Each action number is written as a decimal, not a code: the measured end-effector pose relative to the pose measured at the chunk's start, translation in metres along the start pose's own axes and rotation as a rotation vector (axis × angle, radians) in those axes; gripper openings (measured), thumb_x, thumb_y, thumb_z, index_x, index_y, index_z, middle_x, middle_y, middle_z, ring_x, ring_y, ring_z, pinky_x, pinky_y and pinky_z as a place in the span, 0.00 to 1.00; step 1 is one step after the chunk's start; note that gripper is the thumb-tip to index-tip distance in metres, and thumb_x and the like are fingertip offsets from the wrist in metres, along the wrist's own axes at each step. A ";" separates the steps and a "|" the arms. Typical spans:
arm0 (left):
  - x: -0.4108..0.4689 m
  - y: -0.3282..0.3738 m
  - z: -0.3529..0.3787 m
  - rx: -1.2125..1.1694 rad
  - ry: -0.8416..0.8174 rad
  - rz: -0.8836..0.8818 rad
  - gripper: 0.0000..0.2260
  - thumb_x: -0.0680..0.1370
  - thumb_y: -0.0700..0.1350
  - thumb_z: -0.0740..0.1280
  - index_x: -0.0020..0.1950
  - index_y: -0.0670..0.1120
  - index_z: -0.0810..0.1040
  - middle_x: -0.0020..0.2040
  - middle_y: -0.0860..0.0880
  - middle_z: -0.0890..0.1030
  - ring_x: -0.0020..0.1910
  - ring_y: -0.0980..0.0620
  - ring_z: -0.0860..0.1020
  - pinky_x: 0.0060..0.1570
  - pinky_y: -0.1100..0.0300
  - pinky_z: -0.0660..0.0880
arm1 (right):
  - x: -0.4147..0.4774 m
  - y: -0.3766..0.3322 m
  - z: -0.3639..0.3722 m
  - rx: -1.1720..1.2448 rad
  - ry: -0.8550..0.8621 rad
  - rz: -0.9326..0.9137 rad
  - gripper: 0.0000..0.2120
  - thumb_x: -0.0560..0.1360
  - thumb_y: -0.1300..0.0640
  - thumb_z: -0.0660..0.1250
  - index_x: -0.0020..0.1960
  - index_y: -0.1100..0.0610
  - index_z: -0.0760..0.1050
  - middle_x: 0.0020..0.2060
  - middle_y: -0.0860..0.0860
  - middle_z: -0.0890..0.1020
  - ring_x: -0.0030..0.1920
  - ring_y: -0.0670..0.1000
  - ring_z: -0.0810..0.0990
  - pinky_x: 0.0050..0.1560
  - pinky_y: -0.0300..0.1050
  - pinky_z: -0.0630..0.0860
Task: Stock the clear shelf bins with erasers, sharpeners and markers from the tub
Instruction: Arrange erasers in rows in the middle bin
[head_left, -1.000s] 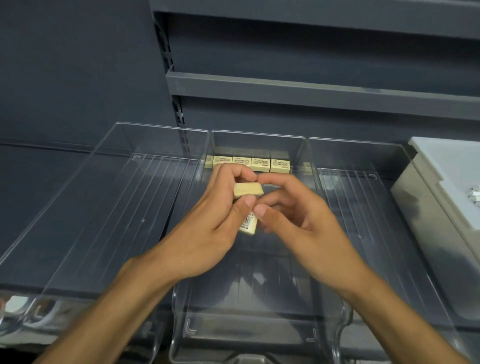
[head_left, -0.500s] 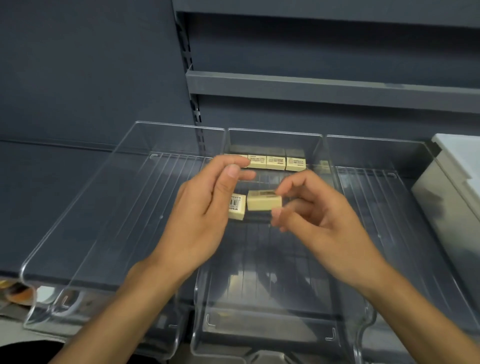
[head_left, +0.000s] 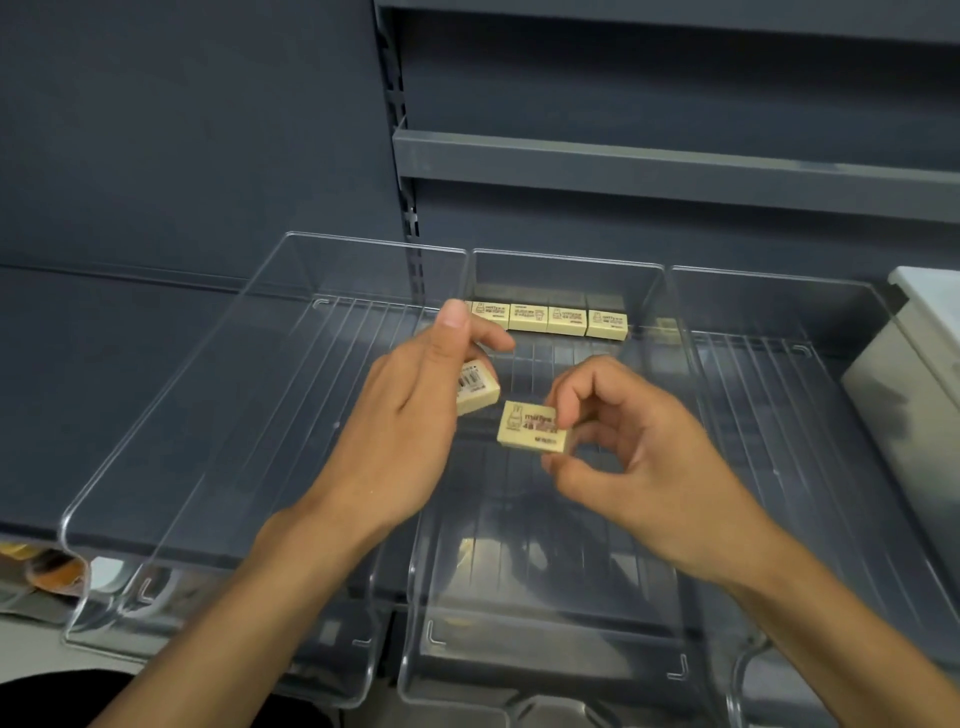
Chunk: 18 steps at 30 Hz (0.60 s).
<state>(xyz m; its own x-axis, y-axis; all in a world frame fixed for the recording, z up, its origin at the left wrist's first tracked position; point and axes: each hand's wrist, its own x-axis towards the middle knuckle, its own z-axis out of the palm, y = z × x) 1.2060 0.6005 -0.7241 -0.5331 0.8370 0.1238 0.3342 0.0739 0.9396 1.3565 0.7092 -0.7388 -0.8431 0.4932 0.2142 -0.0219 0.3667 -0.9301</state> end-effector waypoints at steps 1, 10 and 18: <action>0.000 0.001 -0.001 -0.005 -0.028 -0.002 0.16 0.79 0.59 0.52 0.52 0.58 0.78 0.44 0.56 0.78 0.42 0.62 0.76 0.44 0.61 0.70 | 0.000 0.001 0.000 -0.021 -0.005 0.011 0.12 0.68 0.67 0.69 0.45 0.53 0.73 0.44 0.52 0.76 0.44 0.53 0.78 0.50 0.50 0.78; 0.006 -0.001 0.000 0.176 -0.164 0.134 0.20 0.80 0.37 0.65 0.70 0.50 0.73 0.57 0.59 0.73 0.53 0.56 0.76 0.54 0.61 0.74 | 0.022 0.011 -0.004 -0.216 0.124 0.171 0.15 0.72 0.70 0.69 0.51 0.53 0.79 0.51 0.50 0.75 0.44 0.46 0.82 0.46 0.35 0.78; 0.010 0.001 -0.010 0.247 -0.208 0.142 0.12 0.83 0.48 0.59 0.65 0.54 0.75 0.33 0.61 0.73 0.29 0.65 0.71 0.32 0.73 0.65 | 0.072 0.031 -0.003 -0.481 0.153 0.300 0.07 0.73 0.59 0.71 0.50 0.52 0.79 0.37 0.45 0.79 0.34 0.43 0.77 0.37 0.38 0.74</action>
<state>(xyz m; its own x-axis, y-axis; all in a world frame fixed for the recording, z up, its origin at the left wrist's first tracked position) 1.1937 0.6034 -0.7193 -0.3069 0.9388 0.1563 0.5850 0.0565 0.8091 1.2973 0.7586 -0.7517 -0.6870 0.7258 0.0360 0.4824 0.4925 -0.7244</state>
